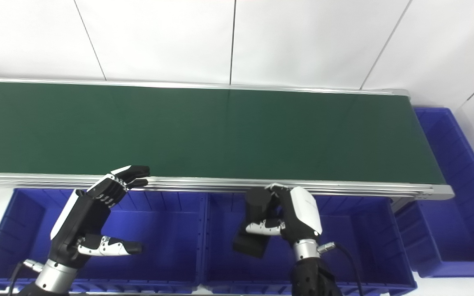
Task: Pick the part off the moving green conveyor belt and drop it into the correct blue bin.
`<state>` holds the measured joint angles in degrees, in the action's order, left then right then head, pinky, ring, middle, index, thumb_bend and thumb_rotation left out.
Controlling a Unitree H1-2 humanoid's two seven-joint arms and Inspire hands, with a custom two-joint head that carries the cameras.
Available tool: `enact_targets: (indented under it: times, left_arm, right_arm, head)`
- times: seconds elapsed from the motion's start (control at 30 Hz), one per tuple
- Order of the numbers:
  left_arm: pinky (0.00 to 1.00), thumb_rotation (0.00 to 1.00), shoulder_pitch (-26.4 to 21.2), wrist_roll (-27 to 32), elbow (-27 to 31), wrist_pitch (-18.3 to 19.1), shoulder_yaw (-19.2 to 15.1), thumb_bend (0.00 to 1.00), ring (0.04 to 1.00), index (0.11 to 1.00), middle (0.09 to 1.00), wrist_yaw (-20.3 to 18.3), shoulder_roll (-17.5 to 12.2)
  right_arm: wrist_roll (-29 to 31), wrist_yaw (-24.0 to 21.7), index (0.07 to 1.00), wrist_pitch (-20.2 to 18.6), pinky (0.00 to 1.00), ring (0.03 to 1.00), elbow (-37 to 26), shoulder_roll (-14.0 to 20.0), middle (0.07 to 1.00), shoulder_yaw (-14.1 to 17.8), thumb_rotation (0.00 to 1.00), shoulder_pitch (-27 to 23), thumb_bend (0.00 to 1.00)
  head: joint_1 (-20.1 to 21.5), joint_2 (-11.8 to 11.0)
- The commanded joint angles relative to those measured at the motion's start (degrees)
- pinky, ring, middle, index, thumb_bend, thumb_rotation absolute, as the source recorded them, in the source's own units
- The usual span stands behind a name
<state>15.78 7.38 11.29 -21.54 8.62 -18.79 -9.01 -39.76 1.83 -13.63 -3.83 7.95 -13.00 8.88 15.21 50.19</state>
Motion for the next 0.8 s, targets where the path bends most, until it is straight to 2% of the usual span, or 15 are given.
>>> enact_targets:
  times: [0.0,0.03,0.07,0.13,0.2,0.3,0.47,0.53,0.6,0.7,0.77]
  left_arm:
    - [0.79,0.23,-0.3,1.0,2.2,-0.1,-0.3,0.92,0.834,0.794,0.831,0.3,-0.6]
    - [0.79,0.23,-0.3,1.1,2.3,-0.2,-0.3,0.92,0.834,0.795,0.831,0.3,-0.7]
    - [0.79,0.23,-0.2,1.2,2.2,-0.2,-0.4,0.92,0.835,0.796,0.832,0.3,-0.8]
    - [0.79,0.23,-0.1,1.3,2.2,-0.2,-0.5,0.92,0.834,0.797,0.833,0.3,-0.9]
    - [0.79,0.23,-0.1,1.7,2.4,0.0,-0.4,0.92,0.835,0.797,0.834,0.2,-1.1]
    - [0.8,0.22,-0.2,2.4,2.1,-0.4,-0.4,0.91,0.841,0.802,0.839,-0.2,-1.4]
    - [0.81,0.21,-0.3,2.7,2.0,-0.3,-0.4,0.91,0.841,0.801,0.838,-0.2,-1.6]
    - [0.81,0.21,-0.3,2.9,2.1,-0.1,-0.4,0.91,0.842,0.801,0.838,-0.2,-1.7]
    - [0.81,0.21,-0.2,3.1,2.1,0.0,-0.4,0.92,0.84,0.798,0.837,-0.2,-1.7]
    - [0.81,0.21,-0.3,3.7,2.0,-0.2,-0.3,0.92,0.842,0.798,0.838,-0.3,-1.7]
    - [0.81,0.21,-0.3,3.7,1.9,-0.1,-0.3,0.92,0.843,0.798,0.837,-0.3,-1.7]
  right_arm:
    - [-0.9,-1.3,0.506,-1.7,0.52,0.601,-0.4,0.6,0.625,-0.4,0.11,-1.9,0.51]
    - [-0.9,-1.8,0.652,-2.4,0.57,0.649,-0.1,0.6,0.686,-0.5,0.16,-2.1,0.61]
    - [-0.8,-2.2,0.733,-2.9,0.59,0.68,0.2,0.6,0.732,-0.6,0.19,-2.4,0.67]
    - [-0.6,-3.3,0.82,-4.2,0.65,0.768,0.3,0.6,0.824,-0.9,0.22,-2.7,0.74]
    - [-0.4,-4.1,0.846,-4.6,0.68,0.805,0.7,0.7,0.859,-1.2,0.24,-3.0,0.76]
    - [-0.7,-5.0,0.908,-4.7,0.82,0.925,0.9,1.1,0.945,-1.9,0.34,-3.2,0.83]
    - [-2.3,-6.6,0.916,-6.9,0.97,0.994,-0.4,1.5,0.987,-3.0,0.4,-2.9,0.87]
    - [-2.7,-6.9,0.915,-7.5,0.98,0.998,-1.2,1.6,0.989,-3.3,0.41,-2.6,0.87]
    - [-3.0,-7.0,0.917,-7.9,1.0,1.0,-2.5,1.6,0.991,-3.5,0.46,-2.0,0.9]
    - [-3.0,-7.2,0.917,-8.2,0.99,1.0,-5.2,1.6,0.988,-3.5,0.49,-0.8,0.92]
    - [-1.7,-5.7,0.905,-6.0,0.96,0.975,-7.4,1.3,0.967,-2.9,0.5,0.5,0.94]
  head:
    - [0.0,0.1]
    - [0.1,0.1]
    - [0.1,0.1]
    - [0.3,0.2]
    - [0.5,0.2]
    - [0.7,0.4]
    - [0.7,0.7]
    - [0.8,0.7]
    - [0.8,0.7]
    - [0.6,0.8]
    - [0.6,0.9]
